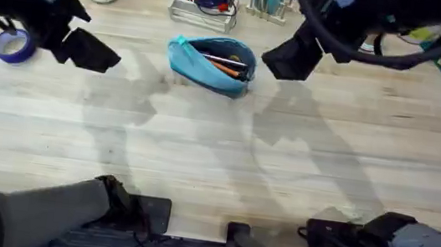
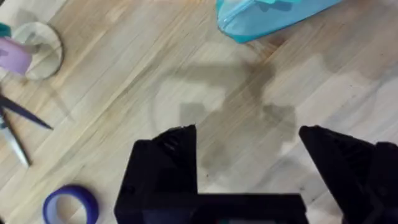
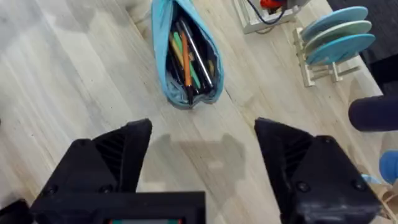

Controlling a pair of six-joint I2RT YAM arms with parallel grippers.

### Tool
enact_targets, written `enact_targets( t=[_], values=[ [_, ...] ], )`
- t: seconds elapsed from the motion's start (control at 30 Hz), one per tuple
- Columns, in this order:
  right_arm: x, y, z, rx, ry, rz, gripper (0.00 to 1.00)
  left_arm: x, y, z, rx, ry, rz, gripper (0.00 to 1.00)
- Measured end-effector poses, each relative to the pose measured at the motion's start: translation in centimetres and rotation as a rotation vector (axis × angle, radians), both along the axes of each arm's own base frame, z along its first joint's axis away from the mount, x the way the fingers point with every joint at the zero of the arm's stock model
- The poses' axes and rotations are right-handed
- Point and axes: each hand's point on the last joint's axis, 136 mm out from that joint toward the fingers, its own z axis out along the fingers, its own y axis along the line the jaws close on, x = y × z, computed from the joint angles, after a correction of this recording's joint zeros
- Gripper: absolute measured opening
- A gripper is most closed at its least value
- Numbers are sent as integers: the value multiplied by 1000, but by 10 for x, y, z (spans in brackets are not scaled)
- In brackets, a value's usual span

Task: Unzip the bag, pick up the pens from the table one at a time and place them inside, then zip the bag closed.

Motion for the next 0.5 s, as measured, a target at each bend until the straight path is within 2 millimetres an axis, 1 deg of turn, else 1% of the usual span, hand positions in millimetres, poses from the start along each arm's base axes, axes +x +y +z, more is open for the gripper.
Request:
enact_targets(
  t=[0.1, 0.27, 0.5],
  values=[
    [1, 6, 4, 13, -21, 11, 998, -1, 8, -1, -57, -24, -19, 994],
    [2, 24, 15, 49, -77, 51, 998, 1, 18, -4, -138, -62, -31, 993],
    [0, 45, 27, 129, -85, 43, 998, 6, 14, -13, -272, -84, -93, 993]
  ],
)
